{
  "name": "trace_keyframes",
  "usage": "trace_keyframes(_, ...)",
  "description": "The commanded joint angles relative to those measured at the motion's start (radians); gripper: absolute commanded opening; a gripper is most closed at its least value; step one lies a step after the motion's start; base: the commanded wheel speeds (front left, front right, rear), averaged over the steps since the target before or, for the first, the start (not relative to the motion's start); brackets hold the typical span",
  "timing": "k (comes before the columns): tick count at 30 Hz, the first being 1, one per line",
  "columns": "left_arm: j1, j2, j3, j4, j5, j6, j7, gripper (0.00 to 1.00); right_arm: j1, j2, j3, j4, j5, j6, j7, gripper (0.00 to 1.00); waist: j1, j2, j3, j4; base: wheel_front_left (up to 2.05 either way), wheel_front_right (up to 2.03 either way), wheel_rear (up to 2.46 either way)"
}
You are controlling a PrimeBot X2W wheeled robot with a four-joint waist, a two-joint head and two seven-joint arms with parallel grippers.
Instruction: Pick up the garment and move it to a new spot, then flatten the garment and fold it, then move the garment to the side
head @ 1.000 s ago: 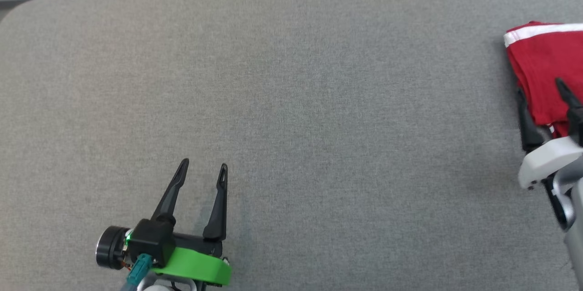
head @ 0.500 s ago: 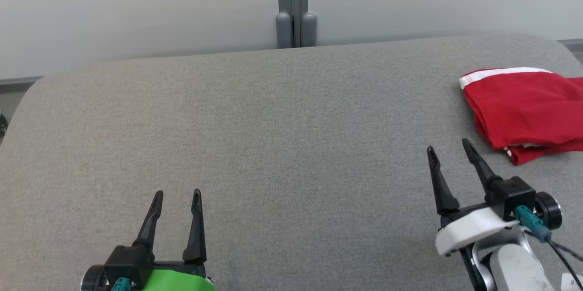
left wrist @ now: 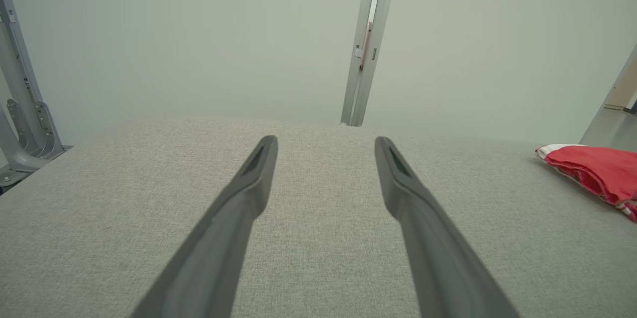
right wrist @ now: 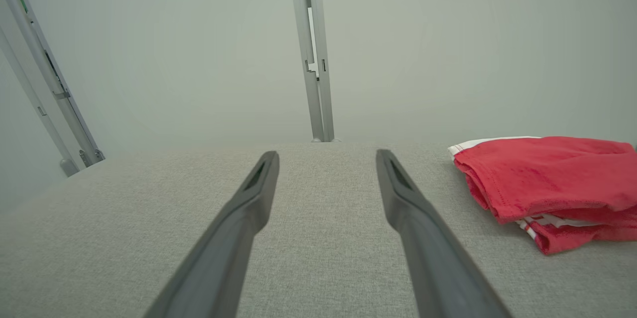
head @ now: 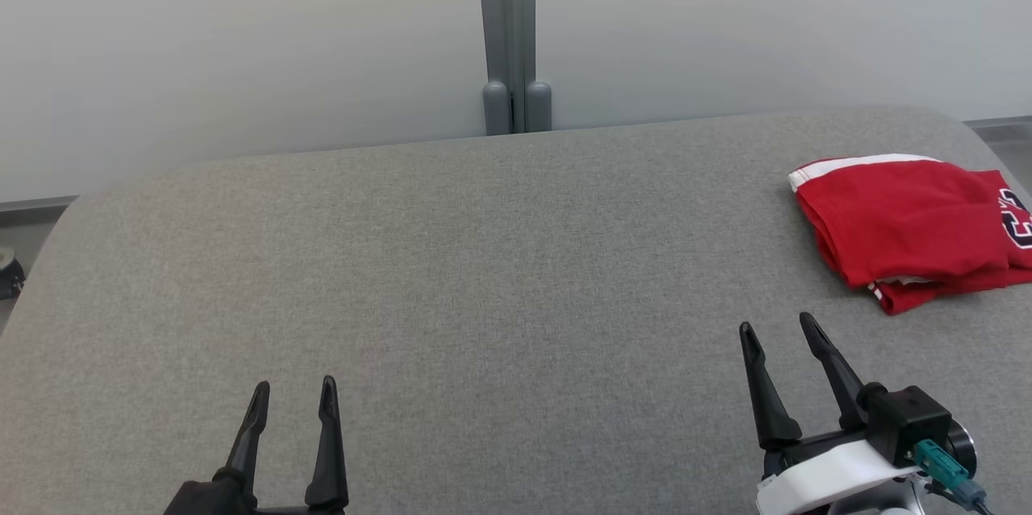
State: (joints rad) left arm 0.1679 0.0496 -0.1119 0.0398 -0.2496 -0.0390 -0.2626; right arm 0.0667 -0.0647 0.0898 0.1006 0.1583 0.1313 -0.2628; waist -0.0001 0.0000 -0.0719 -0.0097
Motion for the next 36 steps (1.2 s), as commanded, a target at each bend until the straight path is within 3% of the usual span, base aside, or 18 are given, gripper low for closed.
trace_keyframes(1,0.017,0.002,0.004,-0.001,0.006,0.004,-0.003,1.0,0.016,0.0,-0.003,-0.007,0.004,-0.001,-0.002,1.0,0.0001,0.0,-0.011,0.006,0.0,0.0,0.0)
trace_keyframes(36,0.026,0.002,0.001,0.032,0.065,0.02,-0.003,1.0,0.043,0.005,0.019,0.029,-0.012,-0.001,-0.002,1.0,0.0001,0.0,-0.033,0.014,0.0,0.0,0.0)
